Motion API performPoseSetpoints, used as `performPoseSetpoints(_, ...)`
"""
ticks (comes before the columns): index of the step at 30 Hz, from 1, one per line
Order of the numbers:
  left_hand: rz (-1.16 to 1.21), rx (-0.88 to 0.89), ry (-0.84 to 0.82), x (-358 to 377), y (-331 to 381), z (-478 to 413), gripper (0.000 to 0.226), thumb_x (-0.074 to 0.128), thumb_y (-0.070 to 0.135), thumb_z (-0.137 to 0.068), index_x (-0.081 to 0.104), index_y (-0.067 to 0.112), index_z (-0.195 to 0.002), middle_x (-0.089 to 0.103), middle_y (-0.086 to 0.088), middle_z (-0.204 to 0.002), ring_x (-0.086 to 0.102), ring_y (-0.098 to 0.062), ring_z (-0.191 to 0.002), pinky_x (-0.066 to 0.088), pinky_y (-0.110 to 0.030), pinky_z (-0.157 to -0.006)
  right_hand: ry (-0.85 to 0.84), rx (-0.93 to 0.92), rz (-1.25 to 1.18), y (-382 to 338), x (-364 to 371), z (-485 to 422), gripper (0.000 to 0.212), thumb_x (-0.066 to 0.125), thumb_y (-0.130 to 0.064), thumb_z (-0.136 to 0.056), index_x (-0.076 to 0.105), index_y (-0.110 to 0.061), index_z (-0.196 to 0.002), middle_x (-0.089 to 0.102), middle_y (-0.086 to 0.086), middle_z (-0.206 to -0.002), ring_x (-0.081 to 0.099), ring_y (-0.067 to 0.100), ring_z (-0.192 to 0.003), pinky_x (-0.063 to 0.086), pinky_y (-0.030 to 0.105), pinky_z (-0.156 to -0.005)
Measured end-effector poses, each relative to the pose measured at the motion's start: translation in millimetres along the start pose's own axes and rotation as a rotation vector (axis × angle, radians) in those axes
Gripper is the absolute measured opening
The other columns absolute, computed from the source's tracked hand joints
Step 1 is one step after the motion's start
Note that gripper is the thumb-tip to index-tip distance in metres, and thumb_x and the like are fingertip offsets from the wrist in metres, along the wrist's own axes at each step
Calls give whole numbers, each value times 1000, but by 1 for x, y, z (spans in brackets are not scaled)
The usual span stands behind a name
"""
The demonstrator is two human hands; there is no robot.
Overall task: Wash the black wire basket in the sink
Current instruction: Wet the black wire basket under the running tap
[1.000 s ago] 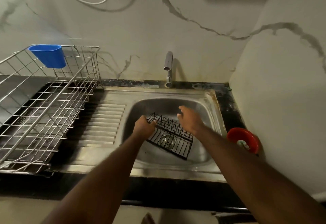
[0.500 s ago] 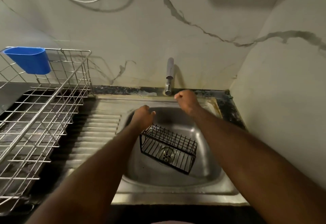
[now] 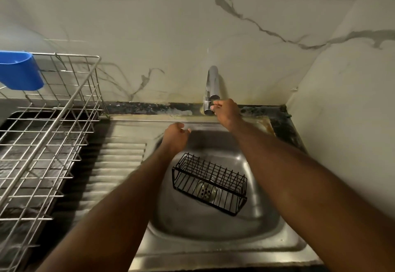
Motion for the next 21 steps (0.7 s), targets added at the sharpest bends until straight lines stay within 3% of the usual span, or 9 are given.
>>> performPoseSetpoints(6,1,12,6,0,0,-10,38,57,18,-101,53,8,-137,62,-11,-128,55,-14,-98,42,-18,-68,41,10,53,-8,0,-7,30,62,-17,-95,66,5,-115,69,17,-111,64,31,-103,40,23,-75)
performPoseSetpoints(12,-24,-5,12,1,-4,-14,39,57,20,-100,53,10,-137,61,-10,-130,58,-16,-104,44,-20,-74,14,28,126,-8,9,-16,35,58,-18,-97,61,9,-119,64,23,-120,60,36,-110,47,36,-93)
performPoseSetpoints(15,-17,-24,13,4,-7,-17,42,59,22,-99,52,10,-139,61,-10,-131,59,-19,-108,45,-25,-81,-49,-20,127,0,30,-30,36,60,-23,-95,64,3,-119,66,19,-118,63,34,-108,49,40,-98)
performPoseSetpoints(19,-46,-26,2,10,-10,-16,31,57,20,-100,57,9,-129,63,-7,-117,58,-17,-100,47,-28,-83,-209,-51,107,11,59,-39,34,57,-13,-97,62,-11,-130,67,12,-124,63,24,-112,40,22,-106)
performPoseSetpoints(21,-92,-17,-10,11,-13,-15,20,56,21,-100,62,10,-117,65,-3,-109,62,-19,-97,52,-31,-84,-210,-64,62,7,56,-29,35,56,-10,-97,60,-12,-131,64,10,-127,61,22,-114,38,19,-101)
Point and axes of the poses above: each hand's wrist, its own z-axis away from the middle knuckle, its own x-axis out of the palm, y = z × x, the point moved 8 cm from there along -z, towards the middle knuckle
